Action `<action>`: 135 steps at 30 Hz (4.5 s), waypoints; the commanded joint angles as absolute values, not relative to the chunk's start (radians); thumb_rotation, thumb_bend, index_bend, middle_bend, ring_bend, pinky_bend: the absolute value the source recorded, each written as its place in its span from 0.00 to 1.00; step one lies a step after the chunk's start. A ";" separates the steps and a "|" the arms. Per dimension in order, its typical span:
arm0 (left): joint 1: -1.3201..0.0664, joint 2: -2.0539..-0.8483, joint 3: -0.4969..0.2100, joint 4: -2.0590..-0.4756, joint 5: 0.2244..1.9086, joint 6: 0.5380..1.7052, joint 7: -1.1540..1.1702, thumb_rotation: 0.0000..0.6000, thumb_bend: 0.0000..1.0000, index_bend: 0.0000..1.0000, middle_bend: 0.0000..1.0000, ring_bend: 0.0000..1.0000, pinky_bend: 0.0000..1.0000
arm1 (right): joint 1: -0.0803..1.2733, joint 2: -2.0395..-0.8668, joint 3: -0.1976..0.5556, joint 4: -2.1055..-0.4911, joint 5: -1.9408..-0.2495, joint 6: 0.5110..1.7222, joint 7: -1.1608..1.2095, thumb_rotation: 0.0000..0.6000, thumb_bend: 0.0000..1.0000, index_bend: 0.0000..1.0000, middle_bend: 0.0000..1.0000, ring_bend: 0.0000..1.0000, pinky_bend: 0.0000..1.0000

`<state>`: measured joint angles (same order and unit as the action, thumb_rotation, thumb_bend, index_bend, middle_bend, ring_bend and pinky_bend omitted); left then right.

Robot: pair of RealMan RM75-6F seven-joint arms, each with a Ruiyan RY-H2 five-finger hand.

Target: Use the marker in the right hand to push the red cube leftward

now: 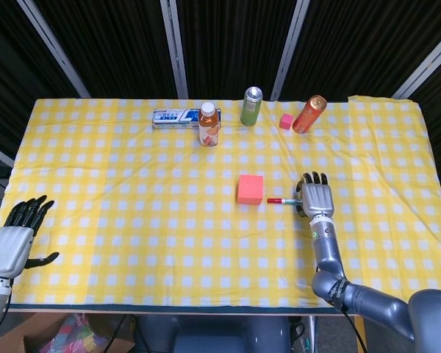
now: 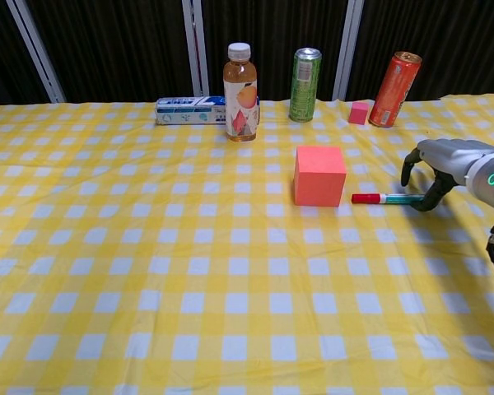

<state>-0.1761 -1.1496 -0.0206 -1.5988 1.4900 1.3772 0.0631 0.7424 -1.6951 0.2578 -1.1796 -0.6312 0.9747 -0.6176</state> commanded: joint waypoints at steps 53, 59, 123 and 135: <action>-0.179 -1.135 -0.019 -1.619 1.486 1.364 0.029 1.00 0.00 0.00 0.00 0.00 0.00 | 0.831 -1.726 0.322 -1.125 -0.633 0.944 -0.624 1.00 0.40 0.67 0.28 0.00 0.00; -0.181 -1.132 -0.019 -1.620 1.481 1.358 0.020 1.00 0.00 0.00 0.00 0.00 0.00 | 0.860 -1.746 0.334 -1.146 -0.631 0.955 -0.641 1.00 0.40 0.67 0.28 0.00 0.00; -0.190 -1.114 -0.021 -1.634 1.472 1.338 -0.013 1.00 0.00 0.00 0.00 0.00 0.00 | 0.956 -1.886 0.351 -1.086 -0.599 0.994 -0.736 1.00 0.40 0.67 0.28 0.00 0.00; -0.189 -1.115 -0.022 -1.635 1.469 1.339 -0.008 1.00 0.00 0.00 0.00 0.00 0.00 | 0.954 -1.893 0.349 -1.120 -0.609 1.033 -0.761 1.00 0.40 0.67 0.28 0.00 0.00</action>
